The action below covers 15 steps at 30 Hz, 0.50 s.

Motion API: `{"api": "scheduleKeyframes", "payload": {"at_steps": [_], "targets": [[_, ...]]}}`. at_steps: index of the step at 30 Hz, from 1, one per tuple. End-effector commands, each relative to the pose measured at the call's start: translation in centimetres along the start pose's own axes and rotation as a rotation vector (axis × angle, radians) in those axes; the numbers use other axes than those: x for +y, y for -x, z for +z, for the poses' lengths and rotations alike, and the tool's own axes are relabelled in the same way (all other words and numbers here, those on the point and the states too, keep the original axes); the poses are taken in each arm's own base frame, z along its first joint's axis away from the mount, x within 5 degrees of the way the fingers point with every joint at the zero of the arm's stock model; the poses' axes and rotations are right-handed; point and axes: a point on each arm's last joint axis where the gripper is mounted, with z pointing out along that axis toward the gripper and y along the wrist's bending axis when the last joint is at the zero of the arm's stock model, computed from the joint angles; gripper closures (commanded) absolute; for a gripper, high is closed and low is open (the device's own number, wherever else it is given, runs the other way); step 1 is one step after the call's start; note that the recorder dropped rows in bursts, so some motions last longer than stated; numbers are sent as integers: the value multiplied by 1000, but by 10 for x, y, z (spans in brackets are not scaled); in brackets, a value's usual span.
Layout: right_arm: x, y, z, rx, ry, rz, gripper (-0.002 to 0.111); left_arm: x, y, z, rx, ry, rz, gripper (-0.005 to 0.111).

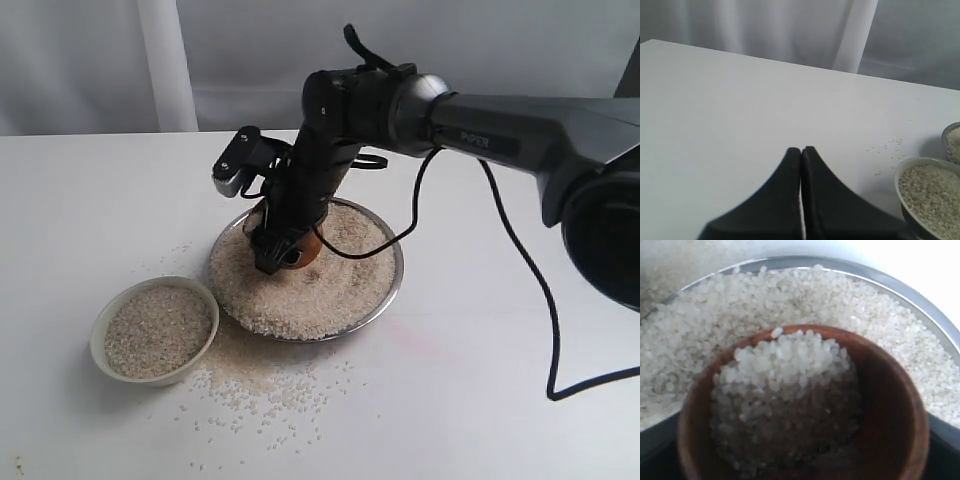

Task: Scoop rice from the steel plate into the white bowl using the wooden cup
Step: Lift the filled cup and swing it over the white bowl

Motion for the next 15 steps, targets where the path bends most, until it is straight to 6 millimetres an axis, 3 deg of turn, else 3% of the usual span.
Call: {"api": "scheduleKeyframes", "payload": {"at_steps": [1, 7, 11, 15], "targets": [[-6, 2, -11, -47, -11, 8, 108, -1, 2, 0, -7, -11, -6, 107], [-7, 4, -19, -72, -15, 3, 108, -1, 2, 0, -7, -11, -6, 107], [-7, 11, -36, -100, -49, -21, 108, -1, 2, 0, -7, -11, -6, 107], [6, 22, -57, -109, -64, -75, 108, -1, 2, 0, -7, -11, -6, 107]]}}
